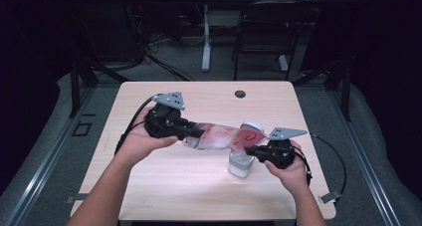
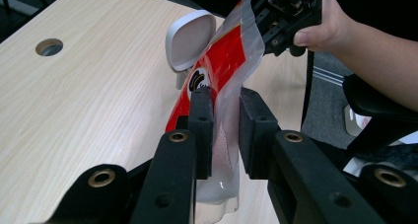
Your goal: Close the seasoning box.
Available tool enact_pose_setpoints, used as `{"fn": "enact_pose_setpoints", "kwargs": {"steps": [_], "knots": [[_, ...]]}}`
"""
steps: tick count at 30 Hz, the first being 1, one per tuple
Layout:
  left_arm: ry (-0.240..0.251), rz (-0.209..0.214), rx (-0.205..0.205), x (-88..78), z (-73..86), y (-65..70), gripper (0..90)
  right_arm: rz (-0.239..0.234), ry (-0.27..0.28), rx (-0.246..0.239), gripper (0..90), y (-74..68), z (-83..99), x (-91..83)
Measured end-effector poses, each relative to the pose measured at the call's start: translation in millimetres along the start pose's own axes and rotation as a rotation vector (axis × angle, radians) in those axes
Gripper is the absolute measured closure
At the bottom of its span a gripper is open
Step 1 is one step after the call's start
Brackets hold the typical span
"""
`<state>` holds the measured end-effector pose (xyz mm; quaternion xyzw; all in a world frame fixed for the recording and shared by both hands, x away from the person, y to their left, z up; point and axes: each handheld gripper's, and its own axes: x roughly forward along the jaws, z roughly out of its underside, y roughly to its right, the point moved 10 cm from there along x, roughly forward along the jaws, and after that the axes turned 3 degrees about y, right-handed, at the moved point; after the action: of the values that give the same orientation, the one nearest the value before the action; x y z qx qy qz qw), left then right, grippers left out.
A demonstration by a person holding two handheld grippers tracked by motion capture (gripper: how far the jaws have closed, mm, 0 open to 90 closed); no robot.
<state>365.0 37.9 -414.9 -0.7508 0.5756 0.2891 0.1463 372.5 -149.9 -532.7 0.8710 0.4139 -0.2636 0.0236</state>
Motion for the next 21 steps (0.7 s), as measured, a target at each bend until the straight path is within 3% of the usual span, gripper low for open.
{"fn": "enact_pose_setpoints", "kwargs": {"steps": [21], "knots": [[-0.002, 0.001, 0.0, 0.4, -1.2, 0.3, 78.0, 0.002, -0.004, -0.002, 84.1, 0.4, 0.5, -0.2]]}}
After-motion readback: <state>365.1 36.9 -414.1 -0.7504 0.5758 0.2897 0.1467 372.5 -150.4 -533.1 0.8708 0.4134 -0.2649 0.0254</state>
